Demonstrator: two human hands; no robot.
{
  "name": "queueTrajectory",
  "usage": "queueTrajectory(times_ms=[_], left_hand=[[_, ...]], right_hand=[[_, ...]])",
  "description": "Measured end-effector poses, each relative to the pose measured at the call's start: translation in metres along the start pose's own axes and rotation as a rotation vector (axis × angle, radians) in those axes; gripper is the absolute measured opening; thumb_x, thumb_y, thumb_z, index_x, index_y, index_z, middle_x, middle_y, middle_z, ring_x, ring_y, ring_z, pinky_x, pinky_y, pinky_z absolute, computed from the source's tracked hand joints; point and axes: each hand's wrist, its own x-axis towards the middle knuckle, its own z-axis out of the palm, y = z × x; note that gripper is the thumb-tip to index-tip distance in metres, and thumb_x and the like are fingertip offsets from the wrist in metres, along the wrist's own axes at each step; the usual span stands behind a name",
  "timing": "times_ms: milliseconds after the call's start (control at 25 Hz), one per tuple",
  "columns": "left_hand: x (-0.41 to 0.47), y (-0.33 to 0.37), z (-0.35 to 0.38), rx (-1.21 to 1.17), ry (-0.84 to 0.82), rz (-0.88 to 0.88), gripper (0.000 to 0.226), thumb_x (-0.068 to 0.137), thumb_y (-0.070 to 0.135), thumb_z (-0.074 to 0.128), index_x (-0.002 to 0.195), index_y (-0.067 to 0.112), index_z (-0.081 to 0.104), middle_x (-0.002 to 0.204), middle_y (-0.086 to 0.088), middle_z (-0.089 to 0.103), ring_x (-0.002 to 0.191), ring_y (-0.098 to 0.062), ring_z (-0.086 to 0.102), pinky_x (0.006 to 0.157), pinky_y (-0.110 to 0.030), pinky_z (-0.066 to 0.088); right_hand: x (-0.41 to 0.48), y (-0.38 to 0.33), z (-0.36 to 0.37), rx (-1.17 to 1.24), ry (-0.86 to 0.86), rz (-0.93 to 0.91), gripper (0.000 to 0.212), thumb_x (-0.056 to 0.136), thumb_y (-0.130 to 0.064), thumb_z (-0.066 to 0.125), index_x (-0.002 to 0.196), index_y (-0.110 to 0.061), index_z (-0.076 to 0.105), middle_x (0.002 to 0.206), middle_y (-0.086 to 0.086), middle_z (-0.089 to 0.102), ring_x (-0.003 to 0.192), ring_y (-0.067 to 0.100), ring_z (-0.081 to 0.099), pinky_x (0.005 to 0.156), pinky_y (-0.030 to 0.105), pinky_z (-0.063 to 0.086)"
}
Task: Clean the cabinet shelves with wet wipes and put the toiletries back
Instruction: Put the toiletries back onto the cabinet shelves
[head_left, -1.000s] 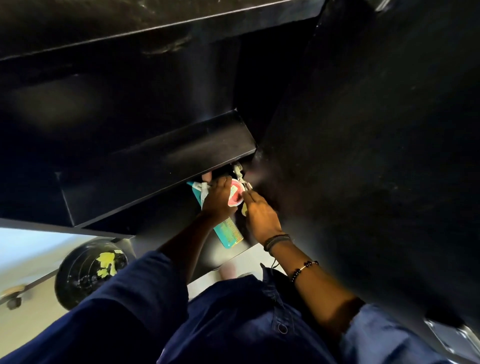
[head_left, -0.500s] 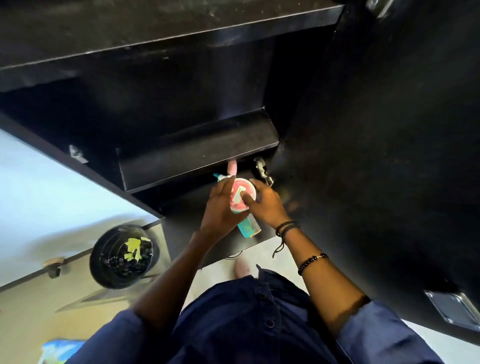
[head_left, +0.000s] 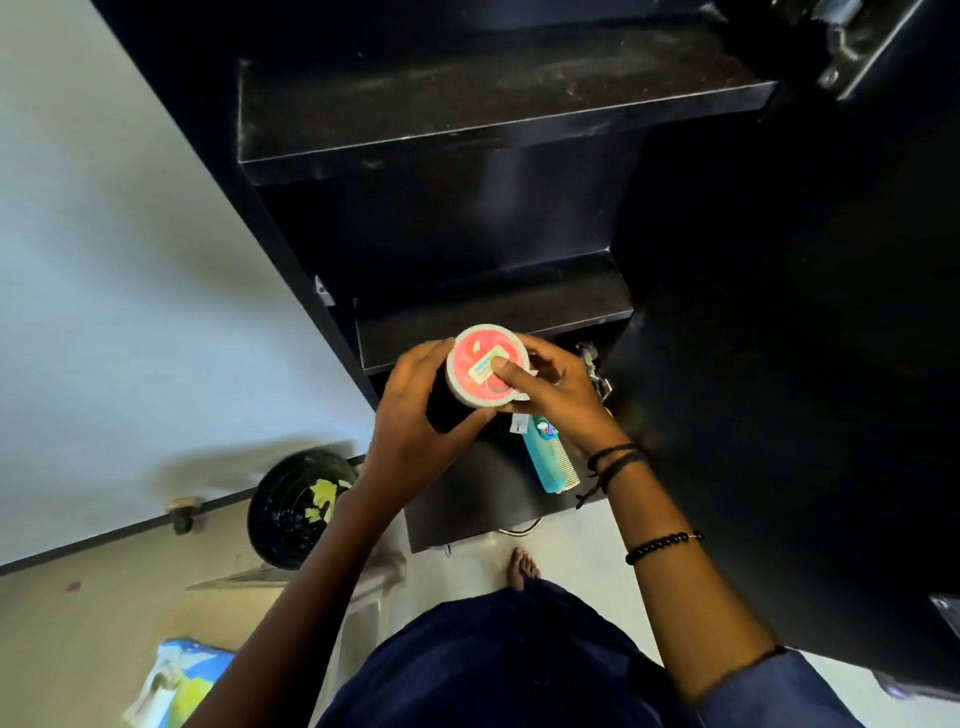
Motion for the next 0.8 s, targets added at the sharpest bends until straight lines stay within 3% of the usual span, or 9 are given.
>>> queueTrajectory(times_ms=[200, 280, 440, 600, 720, 800], left_hand=[[-0.005, -0.020, -0.022, 0.016, 0.411, -0.257, 0.028, 0.084, 0.031, 0.070, 0.103, 0.017, 0.055, 0.099, 0.006, 0.055, 0.086, -0.005, 0.056, 0.069, -0.030, 0.053], [-0.005, -0.029, -0.026, 0.014, 0.494, -0.369, 0.023, 0.085, 0.027, 0.068, 0.095, 0.015, 0.052, 0.092, 0.004, 0.052, 0.077, -0.008, 0.053, 0.066, -0.031, 0.050], [0.004, -0.044, -0.032, 0.003, 0.484, -0.518, 0.039, 0.083, 0.030, 0.070, 0.107, 0.010, 0.047, 0.105, -0.004, 0.050, 0.090, -0.019, 0.054, 0.074, -0.031, 0.046], [0.008, -0.049, -0.028, -0.021, 0.395, -0.576, 0.056, 0.085, 0.034, 0.067, 0.129, 0.012, 0.040, 0.131, -0.006, 0.046, 0.113, -0.021, 0.052, 0.088, -0.038, 0.051], [0.011, -0.051, -0.027, -0.042, 0.374, -0.576, 0.051, 0.088, 0.033, 0.064, 0.129, 0.015, 0.040, 0.132, -0.003, 0.047, 0.110, -0.019, 0.054, 0.087, -0.033, 0.050], [0.013, -0.048, -0.027, -0.057, 0.377, -0.565, 0.046, 0.090, 0.030, 0.062, 0.127, 0.014, 0.042, 0.128, -0.003, 0.050, 0.101, -0.012, 0.054, 0.083, -0.027, 0.045]], right_hand=[[0.029, -0.027, 0.036, -0.002, 0.060, -0.048, 0.035, 0.082, -0.024, 0.073, 0.115, -0.016, 0.065, 0.106, 0.005, 0.072, 0.096, 0.017, 0.070, 0.070, 0.036, 0.061], [0.047, -0.030, 0.051, -0.050, 0.095, -0.041, 0.035, 0.081, -0.028, 0.075, 0.112, -0.017, 0.066, 0.102, 0.003, 0.072, 0.094, 0.016, 0.070, 0.068, 0.035, 0.061], [0.077, -0.030, 0.077, -0.147, 0.163, 0.029, 0.036, 0.075, -0.038, 0.077, 0.104, -0.022, 0.064, 0.102, 0.007, 0.071, 0.091, 0.018, 0.069, 0.070, 0.039, 0.062], [0.101, -0.023, 0.099, -0.251, 0.182, 0.027, 0.062, 0.052, -0.063, 0.074, 0.099, -0.029, 0.052, 0.106, 0.007, 0.065, 0.095, 0.023, 0.066, 0.079, 0.044, 0.059], [0.104, -0.023, 0.110, -0.307, 0.194, 0.021, 0.055, 0.058, -0.061, 0.073, 0.094, -0.025, 0.052, 0.103, 0.007, 0.065, 0.093, 0.025, 0.065, 0.080, 0.044, 0.058], [0.100, -0.021, 0.112, -0.356, 0.225, -0.020, 0.048, 0.070, -0.054, 0.072, 0.099, -0.018, 0.057, 0.101, 0.007, 0.067, 0.094, 0.023, 0.064, 0.081, 0.037, 0.055]])
